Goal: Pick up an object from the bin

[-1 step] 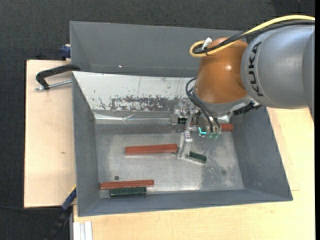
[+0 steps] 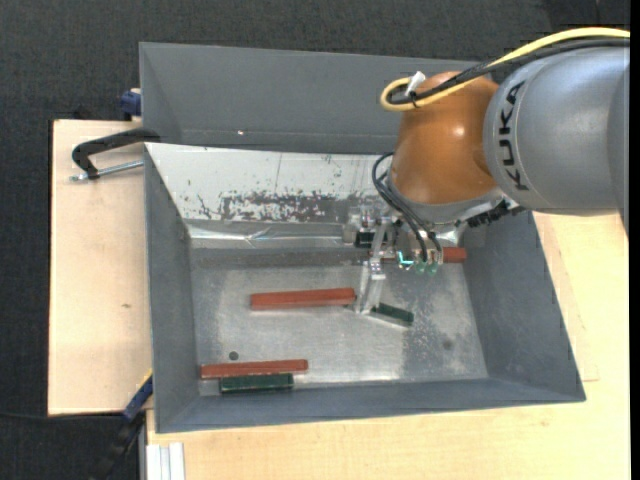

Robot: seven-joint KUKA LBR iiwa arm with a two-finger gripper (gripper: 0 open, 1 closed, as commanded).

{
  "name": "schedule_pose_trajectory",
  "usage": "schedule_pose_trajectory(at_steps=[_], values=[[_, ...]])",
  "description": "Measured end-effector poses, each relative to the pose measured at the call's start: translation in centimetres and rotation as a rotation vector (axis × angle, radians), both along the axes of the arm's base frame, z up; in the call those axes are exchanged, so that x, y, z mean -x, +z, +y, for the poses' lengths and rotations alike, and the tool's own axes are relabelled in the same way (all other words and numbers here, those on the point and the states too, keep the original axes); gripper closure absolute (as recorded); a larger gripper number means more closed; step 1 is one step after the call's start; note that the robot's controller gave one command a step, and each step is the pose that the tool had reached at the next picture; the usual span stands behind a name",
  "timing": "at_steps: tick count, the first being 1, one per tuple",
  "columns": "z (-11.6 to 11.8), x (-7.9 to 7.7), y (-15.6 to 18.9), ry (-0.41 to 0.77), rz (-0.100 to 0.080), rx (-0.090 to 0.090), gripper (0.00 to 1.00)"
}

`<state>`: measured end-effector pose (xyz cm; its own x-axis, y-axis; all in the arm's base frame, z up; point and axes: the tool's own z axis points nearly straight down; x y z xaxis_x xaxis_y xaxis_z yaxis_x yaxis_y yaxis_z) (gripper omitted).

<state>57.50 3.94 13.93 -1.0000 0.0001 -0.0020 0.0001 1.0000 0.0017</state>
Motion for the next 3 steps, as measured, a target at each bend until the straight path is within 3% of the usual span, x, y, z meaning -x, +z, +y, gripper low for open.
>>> schedule_pose_trajectory(at_steps=[1, 2, 3], values=[[3.4, -1.5, -6.8, 0.203, 0.001, 0.0, 1.0], [3.4, -1.5, -6.8, 0.203, 0.001, 0.0, 1.0], [2.4, 2.0, 5.7, 0.105, -0.003, 0.0, 1.0]])
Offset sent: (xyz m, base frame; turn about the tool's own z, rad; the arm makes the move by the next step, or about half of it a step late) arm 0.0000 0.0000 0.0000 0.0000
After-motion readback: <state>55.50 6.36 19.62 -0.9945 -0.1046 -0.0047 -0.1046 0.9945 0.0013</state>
